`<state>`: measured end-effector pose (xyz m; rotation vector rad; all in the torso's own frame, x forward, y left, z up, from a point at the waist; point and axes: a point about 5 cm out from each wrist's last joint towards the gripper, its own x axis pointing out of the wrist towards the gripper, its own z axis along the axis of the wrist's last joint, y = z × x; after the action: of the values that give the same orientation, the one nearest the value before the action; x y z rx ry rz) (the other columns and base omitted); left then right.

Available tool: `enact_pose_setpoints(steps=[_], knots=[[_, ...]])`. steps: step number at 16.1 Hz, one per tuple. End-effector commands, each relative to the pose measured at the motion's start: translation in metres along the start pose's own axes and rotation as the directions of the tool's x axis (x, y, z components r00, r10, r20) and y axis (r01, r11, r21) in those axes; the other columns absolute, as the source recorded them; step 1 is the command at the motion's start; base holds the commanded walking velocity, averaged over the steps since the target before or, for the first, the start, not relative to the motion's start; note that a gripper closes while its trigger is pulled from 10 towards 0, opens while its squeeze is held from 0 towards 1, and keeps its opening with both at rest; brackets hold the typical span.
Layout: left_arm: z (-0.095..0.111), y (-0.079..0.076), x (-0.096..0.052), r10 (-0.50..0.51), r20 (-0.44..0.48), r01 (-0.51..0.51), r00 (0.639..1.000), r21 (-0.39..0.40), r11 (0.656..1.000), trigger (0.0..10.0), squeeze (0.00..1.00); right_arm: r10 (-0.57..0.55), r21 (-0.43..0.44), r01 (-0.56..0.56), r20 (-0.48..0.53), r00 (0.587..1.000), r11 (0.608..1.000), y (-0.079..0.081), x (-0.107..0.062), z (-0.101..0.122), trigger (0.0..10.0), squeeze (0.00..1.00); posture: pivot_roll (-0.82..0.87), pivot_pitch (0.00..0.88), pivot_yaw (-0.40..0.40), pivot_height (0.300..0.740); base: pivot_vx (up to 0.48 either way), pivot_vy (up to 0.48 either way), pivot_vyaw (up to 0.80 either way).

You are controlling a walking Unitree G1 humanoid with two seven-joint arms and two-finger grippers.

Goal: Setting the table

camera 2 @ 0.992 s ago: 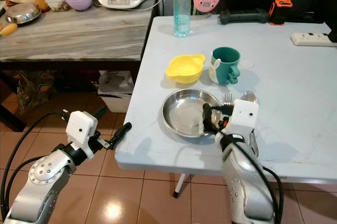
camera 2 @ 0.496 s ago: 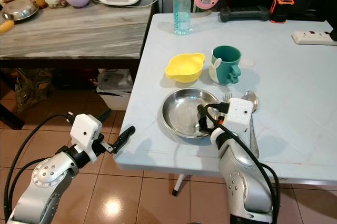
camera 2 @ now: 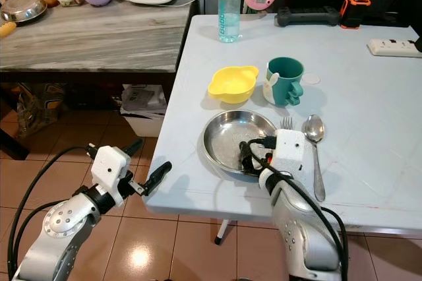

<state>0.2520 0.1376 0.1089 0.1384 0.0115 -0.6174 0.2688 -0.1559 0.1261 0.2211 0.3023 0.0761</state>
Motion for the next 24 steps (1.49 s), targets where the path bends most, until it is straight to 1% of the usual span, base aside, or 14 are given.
enact_pose_setpoints(steps=[1,2,3,5,10,14,16,17,20,21,22,23,24], knots=[[0.002,0.001,-0.002,-0.001,-0.008,0.001,1.000,0.025,1.000,10.0,0.00,0.001,0.034,0.000,-0.040,0.999,0.999,0.000,-0.003,-0.009,10.0,0.00,-0.05,0.126,0.061,0.740,0.000,0.000,0.00],[0.002,0.001,-0.002,-0.003,-0.008,0.004,1.000,0.026,1.000,10.0,0.00,-0.017,0.052,0.019,-0.030,0.999,0.998,-0.003,-0.004,-0.009,0.0,0.00,-0.05,0.124,0.061,0.740,0.000,0.000,0.00],[0.002,0.000,-0.002,-0.005,-0.008,0.006,1.000,0.027,1.000,10.0,0.00,-0.026,0.053,0.028,-0.042,0.999,0.998,-0.004,-0.005,-0.011,0.0,0.00,-0.05,0.126,0.062,0.740,0.000,0.000,0.00],[0.003,-0.001,-0.001,-0.013,-0.009,0.014,1.000,0.028,1.000,10.0,0.00,-0.043,0.096,0.049,-0.063,0.997,0.994,-0.007,-0.005,-0.013,0.0,0.00,-0.05,0.126,0.062,0.740,0.000,0.000,0.00],[0.008,-0.003,-0.003,-0.023,-0.001,0.023,1.000,0.029,0.999,10.0,0.00,-0.049,0.092,0.058,-0.094,0.994,0.994,-0.009,-0.005,-0.014,0.0,0.00,-0.05,0.127,0.065,0.740,0.000,0.000,0.00],[0.007,-0.003,-0.006,-0.078,0.026,0.078,0.997,-0.012,0.997,10.0,0.00,-0.039,0.074,0.049,-0.125,0.991,0.996,-0.010,-0.003,-0.015,0.0,0.00,-0.05,0.127,0.061,0.740,0.000,0.000,0.00],[0.000,-0.004,-0.007,-0.117,-0.008,0.117,0.993,-0.017,0.993,10.0,0.00,-0.035,0.060,0.044,-0.139,0.990,0.997,-0.011,-0.002,-0.017,0.0,0.00,-0.05,0.127,0.061,0.740,0.000,0.000,0.00],[-0.006,-0.007,-0.007,-0.154,-0.040,0.154,0.987,-0.020,0.988,10.0,0.00,-0.037,0.051,0.045,-0.143,0.989,0.998,-0.011,-0.003,-0.017,0.0,0.00,-0.06,0.126,0.059,0.740,0.000,0.000,0.00],[-0.011,-0.006,-0.007,-0.184,-0.072,0.186,0.980,0.015,0.982,10.0,0.00,-0.036,0.041,0.042,-0.142,0.989,0.998,-0.011,-0.002,-0.016,0.0,0.00,-0.06,0.125,0.062,0.740,0.000,0.000,0.00],[-0.012,-0.005,-0.006,-0.184,-0.076,0.186,0.980,0.018,0.982,10.0,0.00,-0.038,0.030,0.044,-0.151,0.988,0.999,-0.012,-0.002,-0.017,10.0,0.00,-0.06,0.125,0.064,0.740,0.000,0.000,0.00],[-0.012,-0.003,-0.004,-0.181,-0.075,0.183,0.981,0.019,0.983,10.0,0.00,-0.050,0.034,0.056,-0.157,0.986,0.998,-0.013,-0.002,-0.019,8.2,0.00,-0.06,0.125,0.066,0.740,0.000,0.000,0.00],[-0.012,-0.003,-0.004,-0.181,-0.075,0.183,0.981,0.019,0.983,10.0,0.00,-0.050,0.034,0.056,-0.157,0.986,0.998,-0.013,-0.002,-0.019,8.2,0.00,-0.06,0.125,0.066,0.740,0.000,0.000,0.00],[-0.011,-0.001,-0.004,-0.185,-0.079,0.188,0.979,0.031,0.982,10.0,0.00,-0.049,0.048,0.057,-0.152,0.987,0.997,-0.013,-0.002,-0.019,0.0,0.00,-0.06,0.124,0.067,0.740,0.000,0.000,0.00]])
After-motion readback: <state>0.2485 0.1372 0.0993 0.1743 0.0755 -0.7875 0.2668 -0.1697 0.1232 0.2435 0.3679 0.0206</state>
